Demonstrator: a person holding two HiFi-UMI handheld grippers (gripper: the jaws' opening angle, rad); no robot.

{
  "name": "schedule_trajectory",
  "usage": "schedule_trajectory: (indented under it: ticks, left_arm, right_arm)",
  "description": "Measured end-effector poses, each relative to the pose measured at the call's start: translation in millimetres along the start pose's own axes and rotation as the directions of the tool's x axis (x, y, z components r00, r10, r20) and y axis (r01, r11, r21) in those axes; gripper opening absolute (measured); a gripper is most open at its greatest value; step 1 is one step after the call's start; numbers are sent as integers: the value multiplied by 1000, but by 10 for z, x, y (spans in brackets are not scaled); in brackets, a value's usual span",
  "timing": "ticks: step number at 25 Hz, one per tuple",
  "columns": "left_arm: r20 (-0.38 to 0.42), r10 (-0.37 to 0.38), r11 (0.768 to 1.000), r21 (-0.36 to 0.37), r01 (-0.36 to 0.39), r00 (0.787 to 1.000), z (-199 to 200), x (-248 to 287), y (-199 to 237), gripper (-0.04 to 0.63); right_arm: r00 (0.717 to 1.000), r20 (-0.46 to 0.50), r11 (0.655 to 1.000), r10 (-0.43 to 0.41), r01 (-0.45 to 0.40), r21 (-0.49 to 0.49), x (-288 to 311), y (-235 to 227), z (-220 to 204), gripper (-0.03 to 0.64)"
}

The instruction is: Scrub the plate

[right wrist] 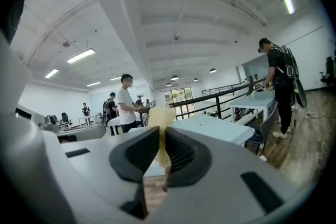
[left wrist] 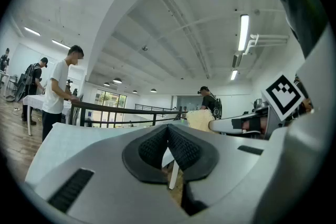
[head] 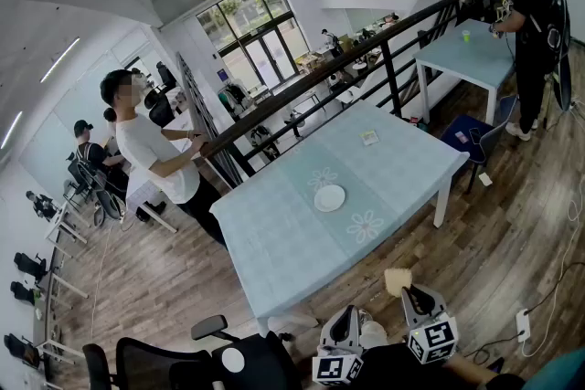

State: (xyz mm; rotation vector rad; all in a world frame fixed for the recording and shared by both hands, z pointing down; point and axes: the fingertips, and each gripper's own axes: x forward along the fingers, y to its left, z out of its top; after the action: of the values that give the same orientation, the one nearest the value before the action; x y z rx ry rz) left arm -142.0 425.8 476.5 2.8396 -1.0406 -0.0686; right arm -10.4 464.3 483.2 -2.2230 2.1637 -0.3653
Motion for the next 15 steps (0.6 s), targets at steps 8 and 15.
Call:
schedule_trajectory:
  ticks: [8,15]
  left_arm:
    - [-21,16,1000,-11,-17,1000,-75,-34,49,11]
    - [-34,9,999,-35,-11,999,-168,-52,36,11]
  right_arm:
    - [1000,-18,1000,4,-4,14,22,29,-98,43]
    - [999,-50,1000,1,0,18,12,15,-186,43]
